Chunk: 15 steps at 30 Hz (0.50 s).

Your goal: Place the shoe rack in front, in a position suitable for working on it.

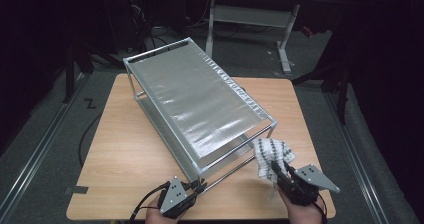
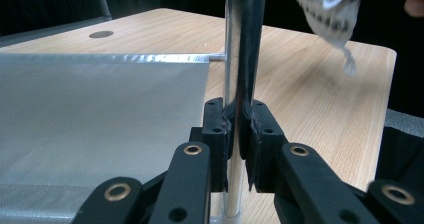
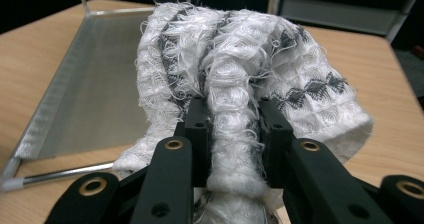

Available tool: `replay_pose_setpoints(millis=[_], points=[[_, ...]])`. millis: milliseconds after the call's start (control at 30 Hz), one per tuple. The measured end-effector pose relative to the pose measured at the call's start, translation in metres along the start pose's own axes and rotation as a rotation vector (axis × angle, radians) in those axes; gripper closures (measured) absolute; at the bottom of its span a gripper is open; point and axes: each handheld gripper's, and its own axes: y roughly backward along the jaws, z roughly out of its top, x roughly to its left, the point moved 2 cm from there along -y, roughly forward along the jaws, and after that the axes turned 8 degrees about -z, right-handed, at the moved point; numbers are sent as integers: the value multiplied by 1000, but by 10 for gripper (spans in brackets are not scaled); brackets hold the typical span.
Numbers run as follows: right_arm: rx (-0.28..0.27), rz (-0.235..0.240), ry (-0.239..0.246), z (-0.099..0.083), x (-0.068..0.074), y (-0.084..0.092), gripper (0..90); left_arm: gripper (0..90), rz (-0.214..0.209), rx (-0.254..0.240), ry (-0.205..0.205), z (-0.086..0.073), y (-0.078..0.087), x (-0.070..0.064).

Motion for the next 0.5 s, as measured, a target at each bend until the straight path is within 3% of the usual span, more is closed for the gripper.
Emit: replay_pose_setpoints(millis=[267,500], points=[[-5,43,9,10,13,-17,725,808,-2,4,-5,-2,9,-6],[-59,24,-43,25,5,-21,726,806,0,4,-20,-6,17,-6]])
